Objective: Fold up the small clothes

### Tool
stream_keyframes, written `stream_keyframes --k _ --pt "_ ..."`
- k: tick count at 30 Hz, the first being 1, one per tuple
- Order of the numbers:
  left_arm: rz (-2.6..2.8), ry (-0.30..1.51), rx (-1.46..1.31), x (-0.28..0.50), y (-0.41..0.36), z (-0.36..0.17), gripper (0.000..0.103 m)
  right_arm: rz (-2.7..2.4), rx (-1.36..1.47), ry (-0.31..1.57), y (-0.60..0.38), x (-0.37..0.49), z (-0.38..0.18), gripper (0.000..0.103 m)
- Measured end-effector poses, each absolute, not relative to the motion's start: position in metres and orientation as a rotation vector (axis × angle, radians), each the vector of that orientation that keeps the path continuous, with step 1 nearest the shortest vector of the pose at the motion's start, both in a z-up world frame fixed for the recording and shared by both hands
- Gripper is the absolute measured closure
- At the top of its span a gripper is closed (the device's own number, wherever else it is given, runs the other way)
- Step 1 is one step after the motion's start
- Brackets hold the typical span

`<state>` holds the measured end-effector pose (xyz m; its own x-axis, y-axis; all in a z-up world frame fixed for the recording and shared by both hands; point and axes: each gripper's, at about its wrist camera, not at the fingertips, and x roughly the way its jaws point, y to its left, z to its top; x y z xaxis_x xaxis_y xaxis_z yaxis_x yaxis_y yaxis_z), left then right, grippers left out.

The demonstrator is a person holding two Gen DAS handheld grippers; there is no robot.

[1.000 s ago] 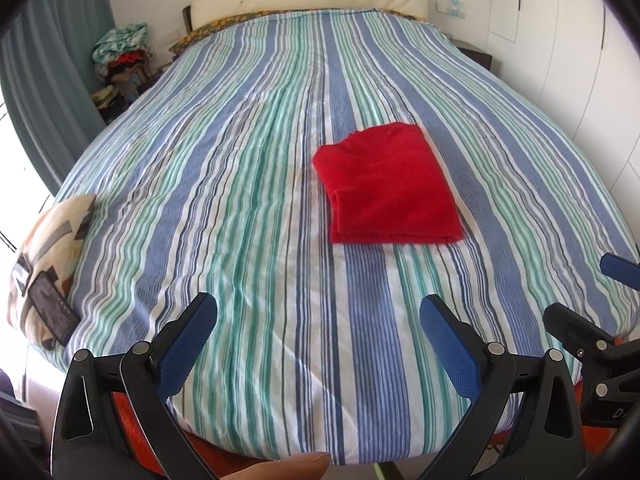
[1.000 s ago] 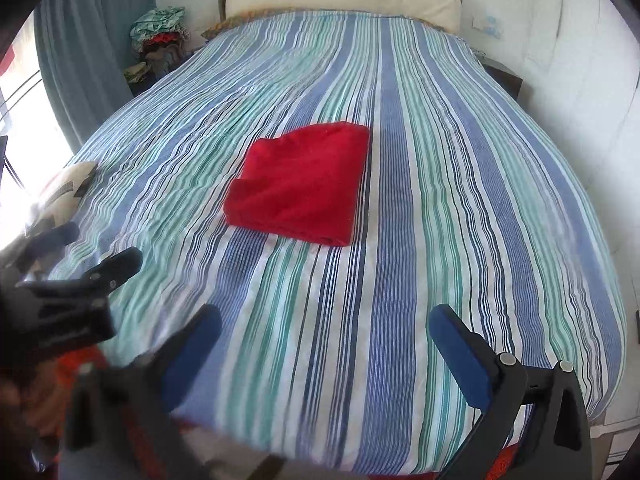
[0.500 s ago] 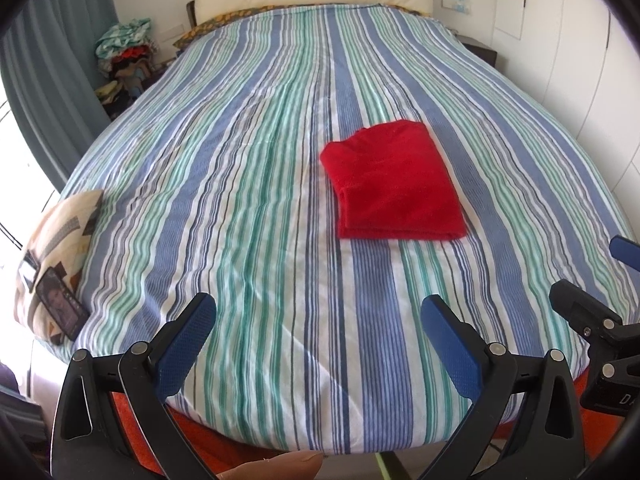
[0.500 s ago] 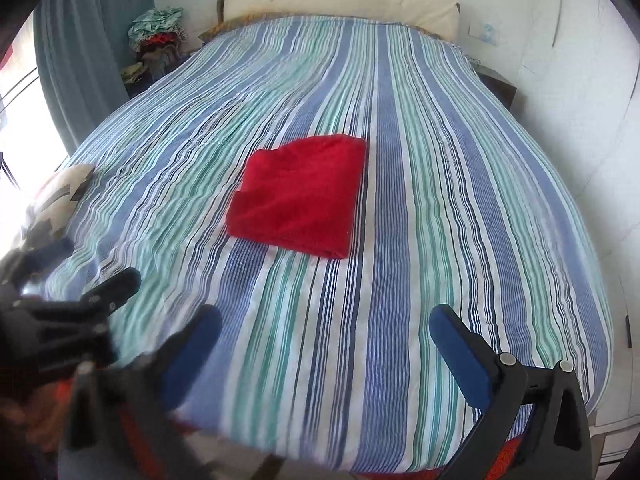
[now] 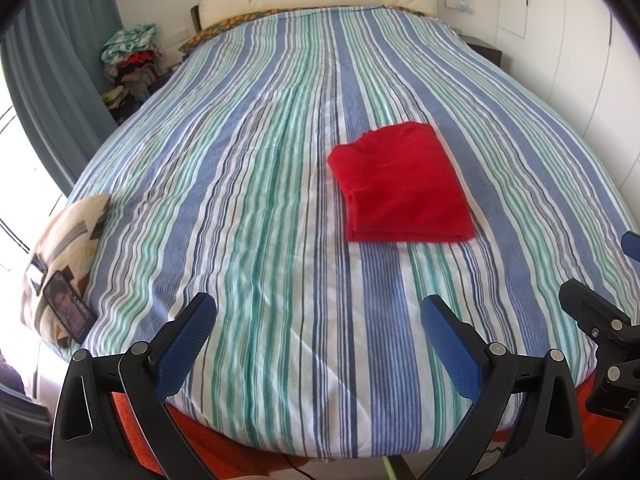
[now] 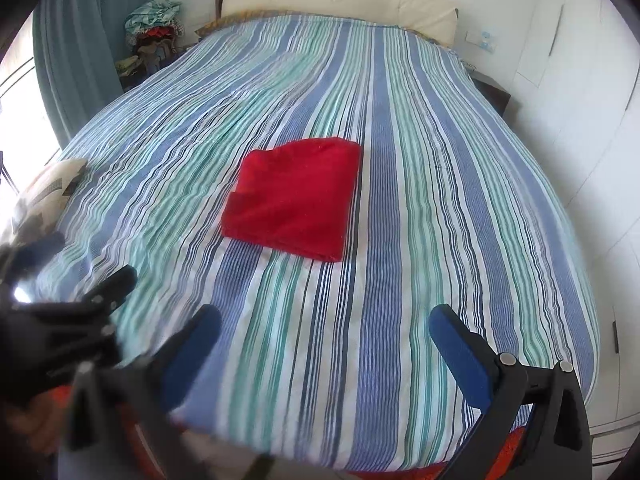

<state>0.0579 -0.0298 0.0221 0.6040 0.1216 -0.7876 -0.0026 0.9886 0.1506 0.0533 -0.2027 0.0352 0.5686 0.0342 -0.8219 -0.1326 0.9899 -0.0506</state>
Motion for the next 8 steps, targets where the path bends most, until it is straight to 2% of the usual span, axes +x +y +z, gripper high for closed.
stream_keyframes --k 8 --pt "0.082 0.883 0.151 0.0493 -0.0309 0.0272 0.001 0.099 -0.084 0.954 -0.2074 0.0497 0.0344 0.001"
